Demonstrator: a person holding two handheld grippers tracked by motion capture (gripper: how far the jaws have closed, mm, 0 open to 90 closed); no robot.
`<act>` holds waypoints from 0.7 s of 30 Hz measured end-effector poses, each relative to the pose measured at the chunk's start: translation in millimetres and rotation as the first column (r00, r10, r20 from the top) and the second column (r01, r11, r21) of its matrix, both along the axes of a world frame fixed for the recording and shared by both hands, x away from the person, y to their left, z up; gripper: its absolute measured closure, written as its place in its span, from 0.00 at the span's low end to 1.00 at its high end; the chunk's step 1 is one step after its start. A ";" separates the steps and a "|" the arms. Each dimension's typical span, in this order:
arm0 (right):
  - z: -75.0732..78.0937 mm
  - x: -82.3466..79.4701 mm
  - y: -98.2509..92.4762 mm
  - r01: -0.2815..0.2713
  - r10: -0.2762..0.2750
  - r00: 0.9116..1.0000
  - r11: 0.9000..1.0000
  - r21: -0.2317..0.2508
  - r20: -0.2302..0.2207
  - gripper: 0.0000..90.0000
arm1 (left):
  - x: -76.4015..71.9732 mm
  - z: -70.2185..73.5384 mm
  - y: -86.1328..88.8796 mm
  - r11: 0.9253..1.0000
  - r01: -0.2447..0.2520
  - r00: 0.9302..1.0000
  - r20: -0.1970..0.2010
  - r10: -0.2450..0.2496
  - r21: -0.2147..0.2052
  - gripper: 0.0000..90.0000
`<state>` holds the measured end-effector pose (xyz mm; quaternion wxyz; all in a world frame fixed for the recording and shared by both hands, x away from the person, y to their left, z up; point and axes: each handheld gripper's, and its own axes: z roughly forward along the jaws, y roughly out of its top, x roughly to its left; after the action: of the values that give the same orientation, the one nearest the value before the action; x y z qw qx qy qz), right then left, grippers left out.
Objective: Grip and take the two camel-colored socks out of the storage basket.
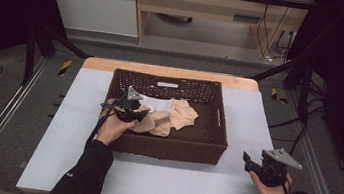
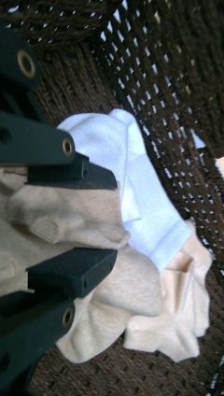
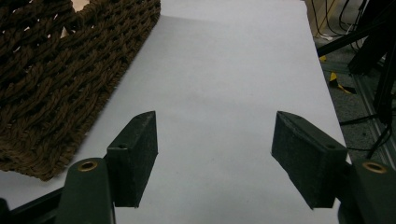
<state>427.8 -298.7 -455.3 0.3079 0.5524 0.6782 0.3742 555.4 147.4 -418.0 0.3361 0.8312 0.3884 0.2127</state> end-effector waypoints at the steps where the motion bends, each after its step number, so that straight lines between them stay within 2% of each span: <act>1: -0.1 0.0 0.1 -0.001 0.001 1.000 1.000 0.001 -0.001 0.35 | 0.4 -0.8 -1.3 1.000 0.001 1.000 -0.005 -0.001 0.012 0.72; 2: -0.1 0.2 0.2 -0.004 0.004 1.000 1.000 0.000 -0.002 0.36 | 0.9 -2.3 -4.4 0.999 0.004 1.000 -0.023 -0.003 0.043 0.77; 3: -0.1 0.2 0.2 -0.004 0.004 1.000 1.000 0.000 -0.002 0.36 | 0.9 -2.3 -4.4 0.999 0.004 1.000 -0.023 -0.003 0.043 0.79; 4: -0.2 0.3 0.3 -0.004 0.004 1.000 1.000 0.001 -0.002 0.36 | 0.9 -3.1 -7.0 0.998 0.005 1.000 -0.028 -0.003 0.066 0.82; 6: -0.1 0.3 0.3 -0.004 0.004 1.000 1.000 0.001 -0.002 0.36 | 0.9 -3.1 -7.2 0.998 0.006 1.000 -0.030 -0.004 0.068 0.85; 9: 0.2 0.1 0.1 -0.004 0.004 1.000 1.000 0.004 -0.001 0.36 | 0.5 -1.3 -5.5 0.998 0.003 1.000 -0.022 -0.001 0.057 0.91; 13: 0.3 0.0 0.0 -0.005 0.005 1.000 1.000 0.005 0.000 0.36 | -0.7 2.5 -1.8 1.000 0.001 1.000 0.006 -0.001 0.027 0.92; 14: 0.3 0.1 -0.1 -0.005 0.005 1.000 1.000 0.006 0.001 0.36 | -2.0 4.9 0.0 1.000 0.005 1.000 0.026 -0.005 -0.005 0.92; 15: 0.3 0.3 -0.4 -0.005 0.005 1.000 1.000 0.005 0.002 0.36 | -2.0 4.9 0.0 1.000 0.005 1.000 0.026 -0.005 -0.005 0.93; 16: 0.3 0.3 -0.4 -0.005 0.005 1.000 1.000 0.005 0.002 0.36 | -2.4 6.2 1.2 0.999 0.006 0.999 0.034 -0.005 -0.037 0.93; 19: 0.0 0.9 -0.9 -0.002 0.002 1.000 1.000 0.007 0.000 0.36 | -3.0 11.1 5.4 0.992 0.007 0.998 0.064 0.001 -0.125 0.93; 20: 0.1 0.9 -1.0 -0.002 0.002 1.000 1.000 0.008 0.001 0.36 | -3.4 14.7 8.1 0.986 0.001 0.996 0.083 0.013 -0.170 0.93; 21: 0.1 0.9 -1.0 -0.002 0.002 1.000 1.000 0.008 0.001 0.36 | -3.4 14.7 8.1 0.986 0.001 0.996 0.083 0.013 -0.170 0.93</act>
<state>428.7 -299.6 -455.3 0.3057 0.5529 0.6770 0.3775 552.0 155.6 -403.3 0.4210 0.7888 0.3931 0.2145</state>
